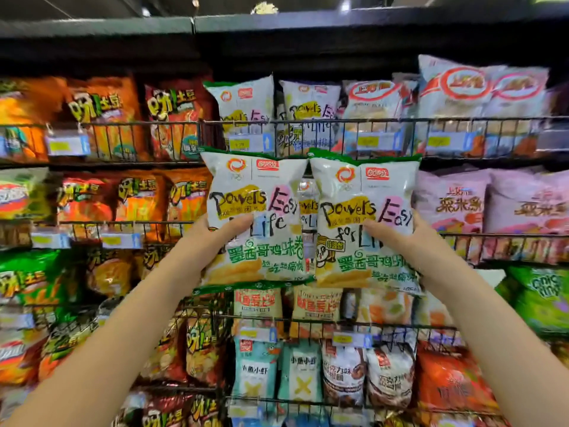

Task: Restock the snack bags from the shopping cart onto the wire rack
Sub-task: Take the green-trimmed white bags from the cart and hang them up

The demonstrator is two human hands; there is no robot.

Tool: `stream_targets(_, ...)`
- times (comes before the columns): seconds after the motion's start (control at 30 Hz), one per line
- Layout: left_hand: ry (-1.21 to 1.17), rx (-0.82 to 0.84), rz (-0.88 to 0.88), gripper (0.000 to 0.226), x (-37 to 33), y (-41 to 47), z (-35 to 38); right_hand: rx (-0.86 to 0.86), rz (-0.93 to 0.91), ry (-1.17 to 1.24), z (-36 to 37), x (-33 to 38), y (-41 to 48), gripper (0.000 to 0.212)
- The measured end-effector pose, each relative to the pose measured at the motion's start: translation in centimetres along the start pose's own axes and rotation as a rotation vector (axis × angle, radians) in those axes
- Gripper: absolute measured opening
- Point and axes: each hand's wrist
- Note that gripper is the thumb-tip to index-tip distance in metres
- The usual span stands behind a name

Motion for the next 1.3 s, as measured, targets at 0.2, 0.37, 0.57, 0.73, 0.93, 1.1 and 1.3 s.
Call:
stream_targets(0.2, 0.012, -0.035, 0.121, 0.030, -3.9, 2.7, 0.8, -0.041, -0.047, 0.040, -0.5, 3.3, 3.8, 0.072)
stream_targets(0.37, -0.004, -0.043, 0.219, 0.036, -5.0, 5.1, 0.8, -0.077, -0.106, 0.030, 0.0, 5.3, 5.9, 0.053)
stream_targets(0.57, 0.063, -0.100, 0.274, 0.011, -6.9, 7.1, 0.5, -0.090, -0.143, 0.013, 1.7, 6.1, 9.2, 0.089)
stream_targets(0.73, 0.057, -0.061, 0.286, 0.010, -7.4, 10.5, -1.4, -0.124, -0.191, -0.007, 4.0, 6.7, 11.6, 0.105)
stream_targets(0.93, 0.041, 0.026, 0.375, 0.016, -6.1, 15.7, -3.7, -0.191, -0.172, 0.029, 6.8, 7.7, 12.7, 0.116)
stream_targets(1.1, 0.019, 0.077, 0.376, 0.023, -5.8, 17.8, -4.2, -0.207, -0.211, 0.070, 8.1, 8.5, 12.6, 0.104)
stream_targets(1.3, 0.016, 0.098, 0.382, 0.058, -5.8, 19.2, -4.4, -0.178, -0.175, 0.128, 8.1, 9.6, 14.2, 0.104)
Point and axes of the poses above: each hand's wrist, its own y-axis towards the middle knuckle, its own z-axis out of the palm, x = y × z, and after that the axes turned 9 degrees about -x, right-handed
